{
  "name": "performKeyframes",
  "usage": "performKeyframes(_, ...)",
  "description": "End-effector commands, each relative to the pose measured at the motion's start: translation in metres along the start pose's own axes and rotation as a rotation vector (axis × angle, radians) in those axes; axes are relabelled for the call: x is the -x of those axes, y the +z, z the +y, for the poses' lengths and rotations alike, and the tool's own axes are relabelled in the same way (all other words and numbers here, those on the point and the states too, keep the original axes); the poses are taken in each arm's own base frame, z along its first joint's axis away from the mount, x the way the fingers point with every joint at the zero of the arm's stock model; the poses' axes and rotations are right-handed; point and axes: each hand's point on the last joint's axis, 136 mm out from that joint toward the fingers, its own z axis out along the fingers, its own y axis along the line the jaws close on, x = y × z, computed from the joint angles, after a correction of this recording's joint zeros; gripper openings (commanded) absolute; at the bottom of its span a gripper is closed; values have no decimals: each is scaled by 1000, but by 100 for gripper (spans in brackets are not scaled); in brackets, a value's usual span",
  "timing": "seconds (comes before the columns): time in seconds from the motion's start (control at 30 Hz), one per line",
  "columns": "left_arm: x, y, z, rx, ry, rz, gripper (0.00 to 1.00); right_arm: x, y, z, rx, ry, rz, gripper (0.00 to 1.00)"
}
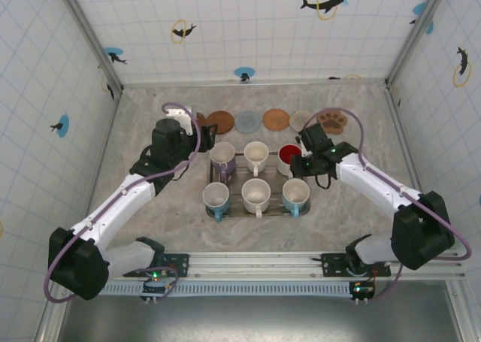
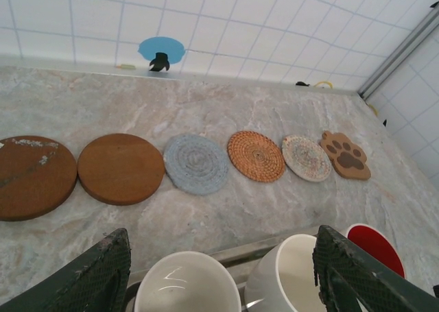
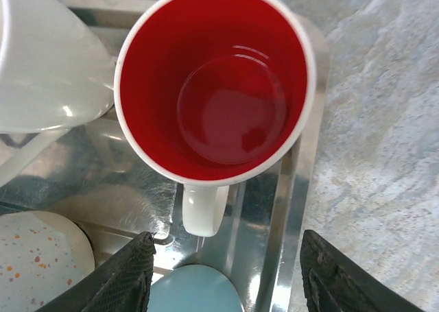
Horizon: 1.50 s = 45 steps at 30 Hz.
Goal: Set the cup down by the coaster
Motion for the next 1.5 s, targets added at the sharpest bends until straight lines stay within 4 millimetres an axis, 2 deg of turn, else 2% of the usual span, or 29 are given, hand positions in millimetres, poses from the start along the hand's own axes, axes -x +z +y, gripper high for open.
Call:
performKeyframes(0.0, 0, -1, -3, -14, -12, -16, 70, -1, 12, 8, 30, 4, 7, 59)
performKeyframes(0.27, -1, 0, -1, -7, -14, -16, 71, -4, 31, 7, 25, 12, 31, 56)
performKeyframes(0.4, -4, 1, 2, 10, -10, -5, 71, -7, 43, 7, 22, 16, 54, 49)
performKeyframes(0.57, -5, 2, 4, 16, -10, -1, 71, -6, 52, 9, 29, 30, 60, 34)
performKeyframes(0.73, -6, 3, 4, 19, -10, 1, 71, -5, 57, 9, 26, 40, 59, 29)
performKeyframes(0.83, -6, 3, 4, 19, -11, 1, 71, -5, 59, 9, 26, 44, 60, 23)
performKeyframes(0.97, -6, 4, 5, 22, -11, 3, 71, -4, 59, 9, 26, 42, 59, 14)
performKeyframes(1.1, -6, 4, 5, 24, -10, 3, 71, 1, 55, 10, 23, 38, 50, 0)
performKeyframes(1.47, -9, 6, 6, 26, -11, 9, 71, 17, 32, 12, 31, 38, -27, 0)
